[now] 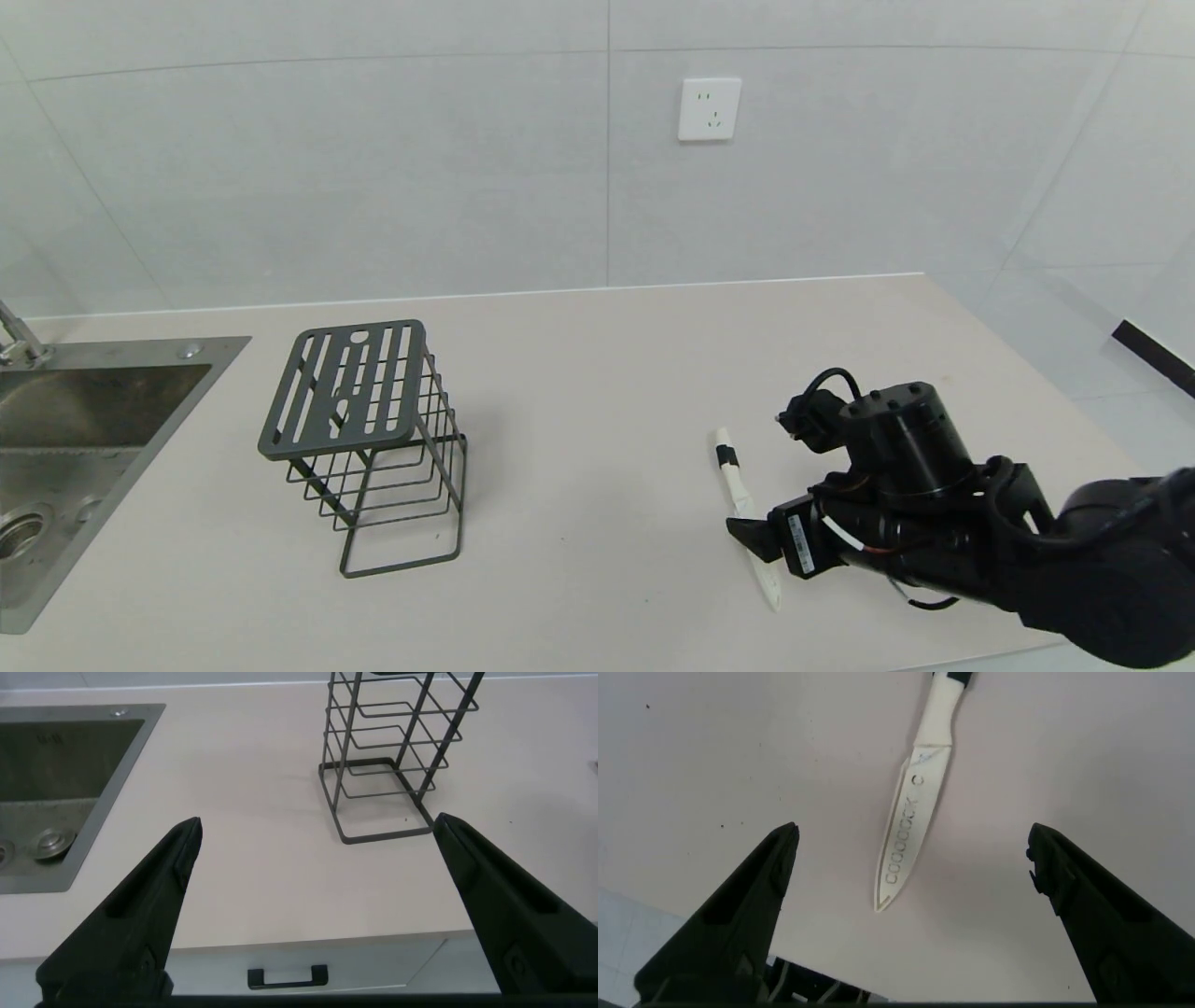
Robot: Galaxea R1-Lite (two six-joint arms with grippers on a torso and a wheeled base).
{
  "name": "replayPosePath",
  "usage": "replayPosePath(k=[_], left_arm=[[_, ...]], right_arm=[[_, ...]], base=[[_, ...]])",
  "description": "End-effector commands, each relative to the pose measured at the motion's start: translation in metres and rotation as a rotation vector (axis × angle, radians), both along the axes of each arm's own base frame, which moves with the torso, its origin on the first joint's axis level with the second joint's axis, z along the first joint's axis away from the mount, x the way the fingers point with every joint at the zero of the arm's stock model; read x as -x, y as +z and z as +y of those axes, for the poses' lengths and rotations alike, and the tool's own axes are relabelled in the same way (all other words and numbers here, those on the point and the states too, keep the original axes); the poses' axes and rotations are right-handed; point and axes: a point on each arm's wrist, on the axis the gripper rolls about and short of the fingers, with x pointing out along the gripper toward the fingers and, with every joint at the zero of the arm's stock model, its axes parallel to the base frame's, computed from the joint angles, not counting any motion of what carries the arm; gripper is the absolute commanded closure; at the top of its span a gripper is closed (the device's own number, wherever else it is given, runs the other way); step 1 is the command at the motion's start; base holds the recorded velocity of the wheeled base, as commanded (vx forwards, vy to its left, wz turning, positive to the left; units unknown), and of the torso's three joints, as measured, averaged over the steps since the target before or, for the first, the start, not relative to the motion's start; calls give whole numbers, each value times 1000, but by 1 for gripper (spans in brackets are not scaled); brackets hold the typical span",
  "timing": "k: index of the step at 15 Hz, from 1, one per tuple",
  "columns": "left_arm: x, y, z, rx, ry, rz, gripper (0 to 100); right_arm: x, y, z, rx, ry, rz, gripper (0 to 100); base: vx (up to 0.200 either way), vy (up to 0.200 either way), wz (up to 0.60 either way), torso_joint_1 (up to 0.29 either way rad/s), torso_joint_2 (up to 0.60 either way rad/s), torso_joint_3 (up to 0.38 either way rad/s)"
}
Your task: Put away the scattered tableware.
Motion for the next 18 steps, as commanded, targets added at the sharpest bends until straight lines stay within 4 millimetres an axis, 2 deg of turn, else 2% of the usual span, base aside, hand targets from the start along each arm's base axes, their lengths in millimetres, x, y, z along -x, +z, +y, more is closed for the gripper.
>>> replayPosePath(k=[1,2,4,10,18], left_arm=[[0,0,0,-1,0,1,0],[0,0,0,1,0,1,0],[0,0,0,-1,0,1,0],[0,0,0,-3,0,1,0],[0,0,0,-3,0,1,0]], right_arm=[[-7,-13,12,32,9,18,0],[-10,-19,22,43,24,27,0],[-17,-30,28,70,13,35,0],[-24,-46,30,112,-12,57,0],[-31,-45,28,127,-54,33,0]], base=[[0,0,0,0,0,0],[0,0,0,0,0,0],[0,0,0,0,0,0],[0,0,0,0,0,0],[0,0,0,0,0,0]])
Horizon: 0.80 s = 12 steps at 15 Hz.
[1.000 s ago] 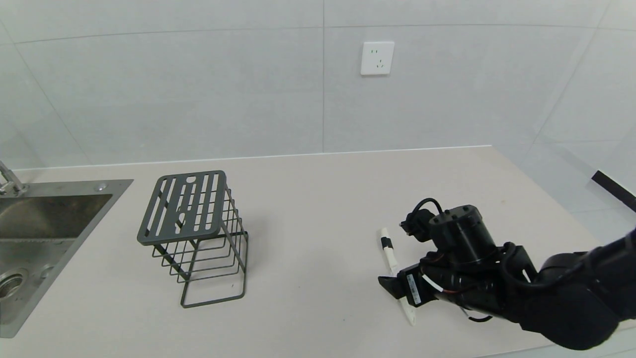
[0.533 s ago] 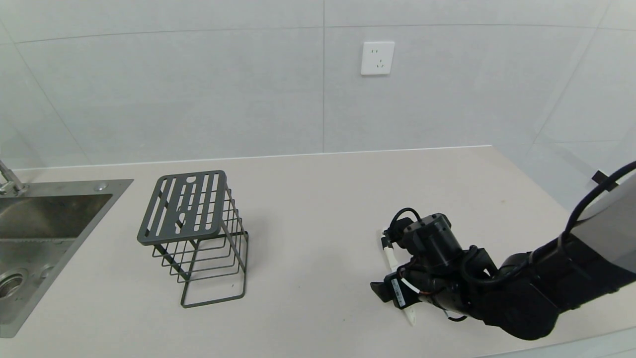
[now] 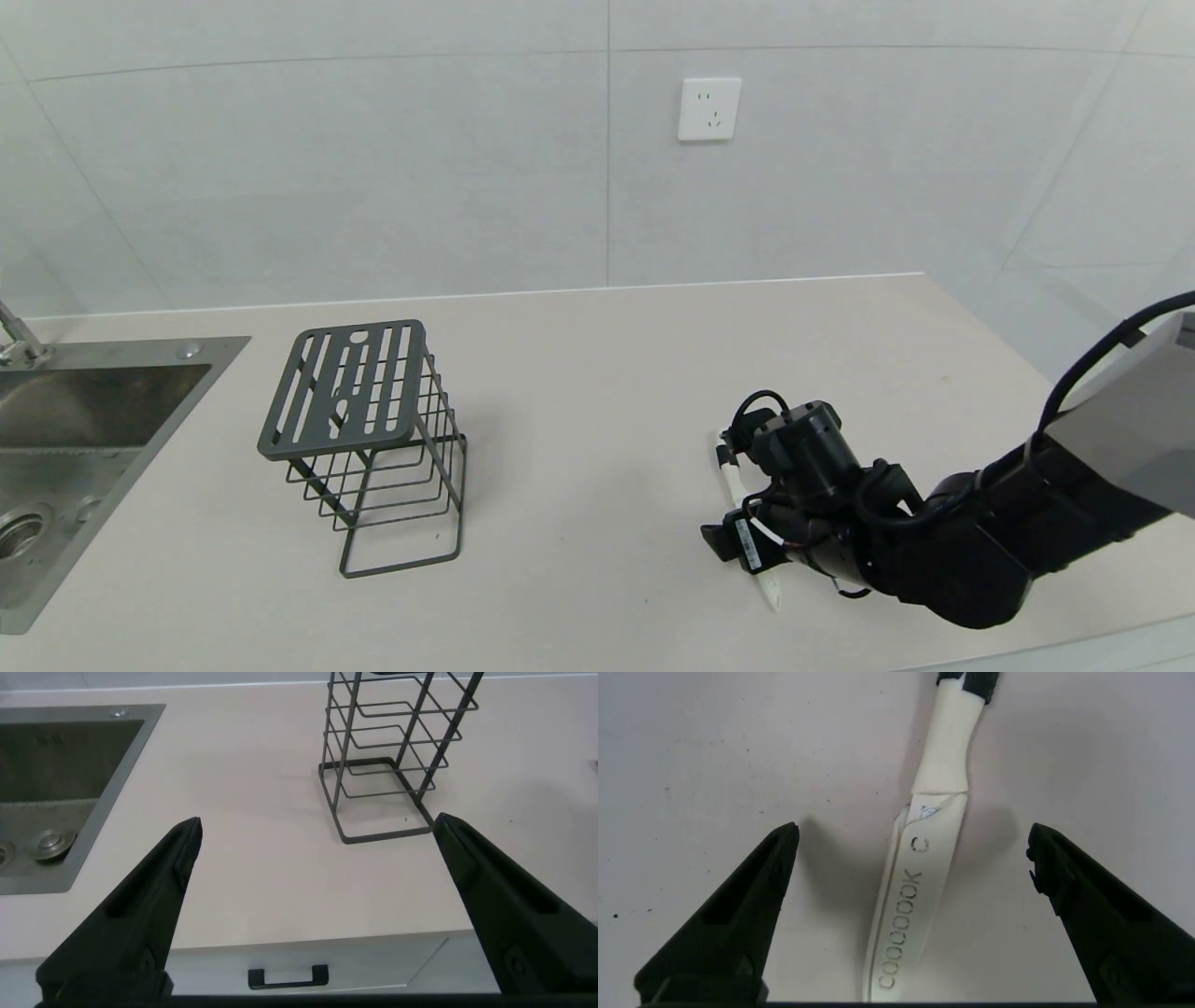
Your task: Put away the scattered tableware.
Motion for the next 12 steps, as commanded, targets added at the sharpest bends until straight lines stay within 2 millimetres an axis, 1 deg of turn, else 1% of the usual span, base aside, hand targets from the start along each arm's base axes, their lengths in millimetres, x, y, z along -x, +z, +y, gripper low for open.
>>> replayPosePath(k=[1,3,4,5,8,11,12], left_arm=[[0,0,0,0,0,2,0],[0,0,0,0,0,2,0],[0,0,0,0,0,2,0],[0,0,0,0,0,2,0],[0,0,0,-1,0,2,0],[0,0,0,-1,0,2,0],[0,0,0,0,0,2,0]], right_arm=[[0,0,0,-3,0,-1,0],[0,0,0,-7,3,2,0],[0,-2,0,-2,4,11,100],[1,-6,-2,5,5,25,100],[3,-28,-3,50,6,85,100],[-2,-24,2,34,8,63,100],[-5,-14,3,10,5,29,100]], base=[[0,0,0,0,0,0],[0,0,0,0,0,0],[0,0,0,0,0,0],[0,0,0,0,0,0],[0,0,0,0,0,0],[0,0,0,0,0,0],[0,0,0,0,0,0]])
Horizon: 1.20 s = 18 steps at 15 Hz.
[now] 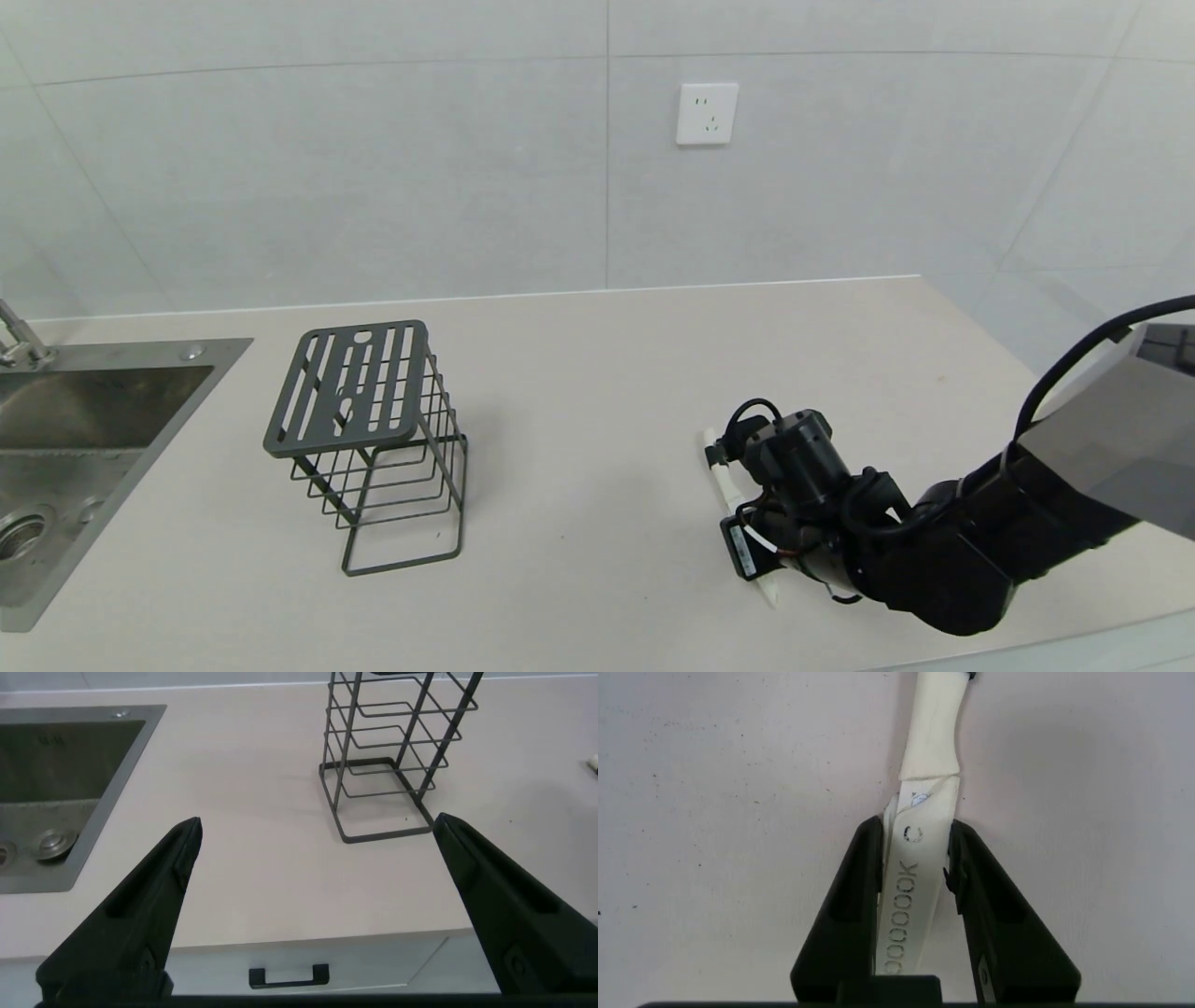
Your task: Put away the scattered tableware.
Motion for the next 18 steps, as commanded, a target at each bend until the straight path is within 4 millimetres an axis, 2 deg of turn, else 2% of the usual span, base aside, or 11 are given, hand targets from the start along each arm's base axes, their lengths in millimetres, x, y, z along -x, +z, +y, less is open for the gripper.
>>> replayPosePath(k=[1,5,13,15,18], left_arm=[[0,0,0,0,0,0,0],[0,0,0,3,-3,-1,0],[0,4,0,-23,-8,-37,0],[3,24,0,-43,-6,-234,0],[3,35,-3,-40,-149,-229,0]], right_arm=[[-4,12,2,-28,-1,-36,100],[-12,48,3,-109,-13,-144,100],[-3,89,5,-235,23,-295,100],[6,97,5,-271,42,-332,100],[14,106,-1,-305,83,-362,100]], base=[[0,0,0,0,0,0],[0,0,0,0,0,0],[0,0,0,0,0,0],[0,0,0,0,0,0],[0,0,0,0,0,0]])
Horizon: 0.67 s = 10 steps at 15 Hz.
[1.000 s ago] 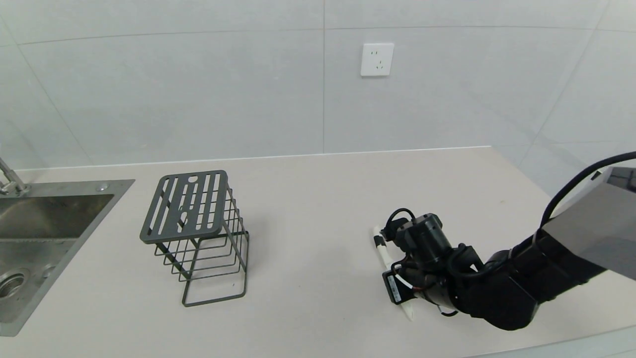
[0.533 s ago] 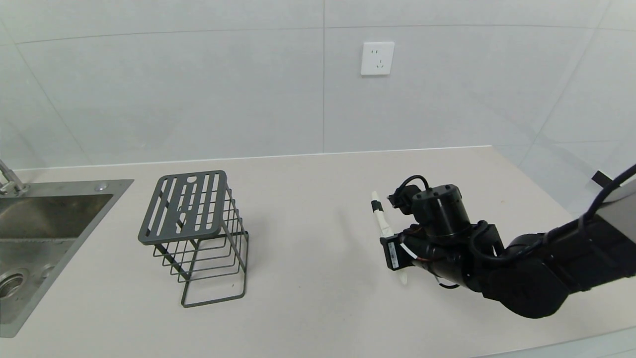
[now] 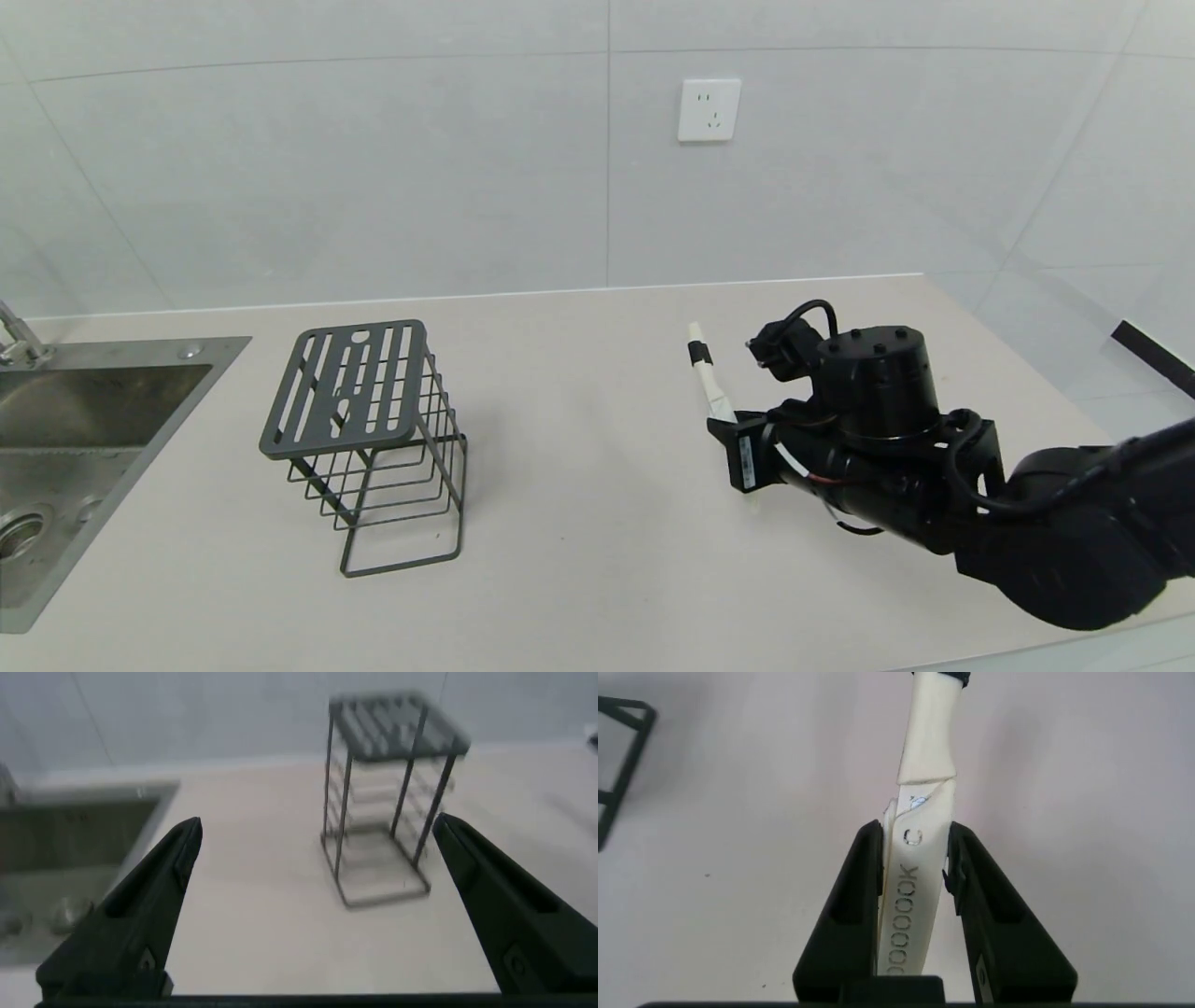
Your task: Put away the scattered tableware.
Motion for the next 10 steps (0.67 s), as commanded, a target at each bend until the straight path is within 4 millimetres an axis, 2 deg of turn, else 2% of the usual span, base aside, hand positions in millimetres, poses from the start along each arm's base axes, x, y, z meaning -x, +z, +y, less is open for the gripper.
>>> replayPosePath(k=[1,2,3,4,5,7,10], left_arm=[[-2,22,0,20,-87,46,0],[-4,30,0,24,-111,55,0],[-13,54,0,22,-164,85,0],[-20,68,-1,20,-201,108,0],[-24,73,-2,17,-228,122,0],[-42,80,-8,-10,-405,175,0],[-59,84,-13,-27,-497,186,0]], right_arm=[[8,13,-5,-25,16,-39,100],[8,16,-5,-34,26,-44,100],[11,20,-7,-50,49,-59,100],[14,20,-9,-56,70,-70,100],[15,20,-9,-58,84,-75,100],[19,18,-14,-72,141,-139,100],[20,22,-16,-96,230,-225,100]], base=[[0,0,0,0,0,0],[0,0,0,0,0,0],[0,0,0,0,0,0],[0,0,0,0,0,0],[0,0,0,0,0,0],[0,0,0,0,0,0],[0,0,0,0,0,0]])
